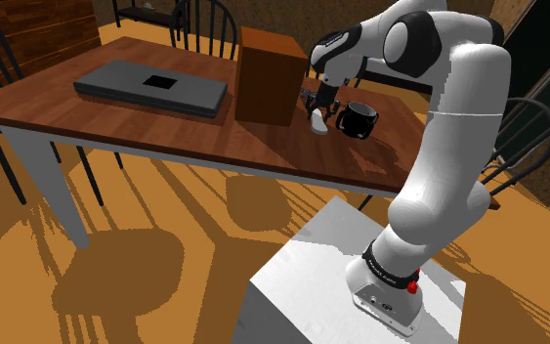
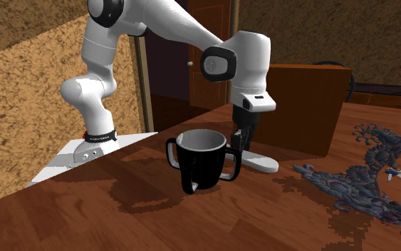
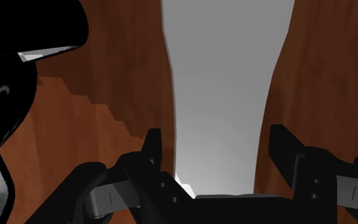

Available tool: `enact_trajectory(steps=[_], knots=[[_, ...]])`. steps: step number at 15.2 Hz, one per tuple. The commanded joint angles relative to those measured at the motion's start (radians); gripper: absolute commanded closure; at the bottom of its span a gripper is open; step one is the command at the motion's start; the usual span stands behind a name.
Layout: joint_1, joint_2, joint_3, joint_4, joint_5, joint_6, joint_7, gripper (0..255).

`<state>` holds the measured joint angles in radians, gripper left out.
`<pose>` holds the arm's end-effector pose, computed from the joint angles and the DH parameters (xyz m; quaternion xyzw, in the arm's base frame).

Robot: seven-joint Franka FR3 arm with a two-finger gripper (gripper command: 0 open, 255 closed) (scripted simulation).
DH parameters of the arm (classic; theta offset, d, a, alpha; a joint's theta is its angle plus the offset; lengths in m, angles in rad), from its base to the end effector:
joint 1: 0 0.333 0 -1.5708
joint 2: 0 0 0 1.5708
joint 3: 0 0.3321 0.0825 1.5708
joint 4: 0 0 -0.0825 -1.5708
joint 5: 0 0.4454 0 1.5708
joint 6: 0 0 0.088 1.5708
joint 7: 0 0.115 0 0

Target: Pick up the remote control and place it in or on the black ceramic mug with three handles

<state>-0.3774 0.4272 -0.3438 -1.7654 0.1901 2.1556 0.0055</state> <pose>0.5481 -0.4478 0.3060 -0.9201 0.3915 0.0004 0.0096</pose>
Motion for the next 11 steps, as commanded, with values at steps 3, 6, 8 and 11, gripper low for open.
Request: enact_trajectory(steps=[3,6,8,11], knots=[[0.002,-0.013,-0.003,0.009,-0.006,-0.021,0.004,255],[0.004,-0.031,-0.007,0.025,-0.015,-0.054,0.010,255],[0.006,-0.042,-0.009,0.037,-0.020,-0.076,0.014,255],[0.007,-0.058,-0.012,0.056,-0.028,-0.110,0.019,255]])
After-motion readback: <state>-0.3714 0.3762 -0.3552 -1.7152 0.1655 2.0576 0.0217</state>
